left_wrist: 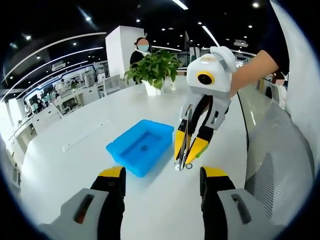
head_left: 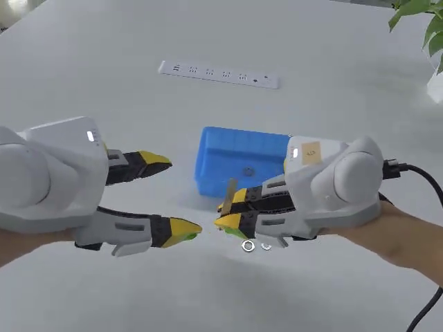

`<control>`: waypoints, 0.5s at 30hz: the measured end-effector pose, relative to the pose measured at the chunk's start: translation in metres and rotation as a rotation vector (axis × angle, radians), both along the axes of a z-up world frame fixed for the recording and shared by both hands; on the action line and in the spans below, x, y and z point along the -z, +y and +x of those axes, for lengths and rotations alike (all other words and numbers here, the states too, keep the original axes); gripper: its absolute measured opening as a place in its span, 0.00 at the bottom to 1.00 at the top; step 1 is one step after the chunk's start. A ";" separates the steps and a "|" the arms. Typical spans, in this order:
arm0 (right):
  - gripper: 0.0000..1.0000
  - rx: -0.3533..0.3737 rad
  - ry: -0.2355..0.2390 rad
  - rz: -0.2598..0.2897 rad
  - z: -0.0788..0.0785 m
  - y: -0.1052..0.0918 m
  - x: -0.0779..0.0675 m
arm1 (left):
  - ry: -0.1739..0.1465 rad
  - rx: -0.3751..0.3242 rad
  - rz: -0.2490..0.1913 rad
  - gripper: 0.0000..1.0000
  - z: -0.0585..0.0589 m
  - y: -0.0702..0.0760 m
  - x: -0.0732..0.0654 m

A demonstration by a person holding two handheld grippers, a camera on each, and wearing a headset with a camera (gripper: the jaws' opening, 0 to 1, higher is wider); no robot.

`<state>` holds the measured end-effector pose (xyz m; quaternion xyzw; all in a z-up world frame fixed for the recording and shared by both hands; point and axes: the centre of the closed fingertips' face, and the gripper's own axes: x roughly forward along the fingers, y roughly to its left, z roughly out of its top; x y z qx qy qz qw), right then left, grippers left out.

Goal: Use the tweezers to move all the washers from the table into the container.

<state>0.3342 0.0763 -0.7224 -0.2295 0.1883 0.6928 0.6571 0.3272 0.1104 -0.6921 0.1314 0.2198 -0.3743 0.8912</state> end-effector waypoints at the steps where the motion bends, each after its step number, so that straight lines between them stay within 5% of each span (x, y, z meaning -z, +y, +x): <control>1: 0.10 0.003 -0.003 0.001 0.001 -0.001 -0.004 | 0.004 -0.002 -0.003 0.69 -0.002 0.001 0.001; 12: 0.10 0.045 -0.008 0.029 0.017 -0.008 -0.035 | 0.021 -0.063 -0.043 0.78 -0.012 0.012 0.005; 15: 0.10 0.060 -0.022 0.035 0.027 -0.010 -0.044 | 0.018 -0.081 -0.026 0.84 -0.010 0.015 0.008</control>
